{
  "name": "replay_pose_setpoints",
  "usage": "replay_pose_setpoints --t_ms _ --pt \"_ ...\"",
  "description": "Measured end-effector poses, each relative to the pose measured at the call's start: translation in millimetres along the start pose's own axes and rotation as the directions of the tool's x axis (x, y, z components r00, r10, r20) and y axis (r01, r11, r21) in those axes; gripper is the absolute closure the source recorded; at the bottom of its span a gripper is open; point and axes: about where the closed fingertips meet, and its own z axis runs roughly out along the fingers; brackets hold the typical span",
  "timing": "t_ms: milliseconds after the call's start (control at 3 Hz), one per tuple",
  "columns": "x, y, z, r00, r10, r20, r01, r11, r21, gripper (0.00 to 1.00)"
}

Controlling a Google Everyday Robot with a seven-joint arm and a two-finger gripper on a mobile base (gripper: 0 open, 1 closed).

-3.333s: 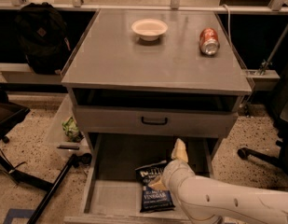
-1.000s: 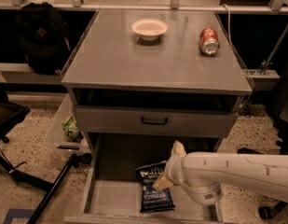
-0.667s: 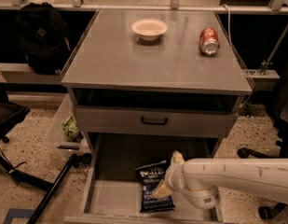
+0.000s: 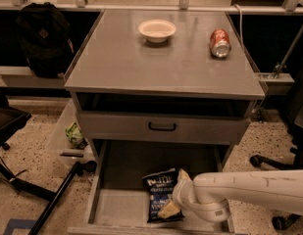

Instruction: Pick blue chip bag from middle drawer and place on counter

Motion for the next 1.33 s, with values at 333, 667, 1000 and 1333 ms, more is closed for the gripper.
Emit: replay_pose_setpoints --t_ms 333,667,1000,1333 --pt "12.6 17.0 39.4 0.999 0.033 0.042 -0.028 0.9946 -0.1 0.0" --pt "22.4 31.5 65.4 0.996 0.061 0.061 -0.05 0.9845 -0.168 0.0" --pt "27.7 39.5 79.2 0.995 0.077 0.071 -0.061 0.9767 -0.206 0.0" --pt "27.8 40.1 79.6 0.994 0.078 0.071 -0.061 0.9763 -0.207 0.18"
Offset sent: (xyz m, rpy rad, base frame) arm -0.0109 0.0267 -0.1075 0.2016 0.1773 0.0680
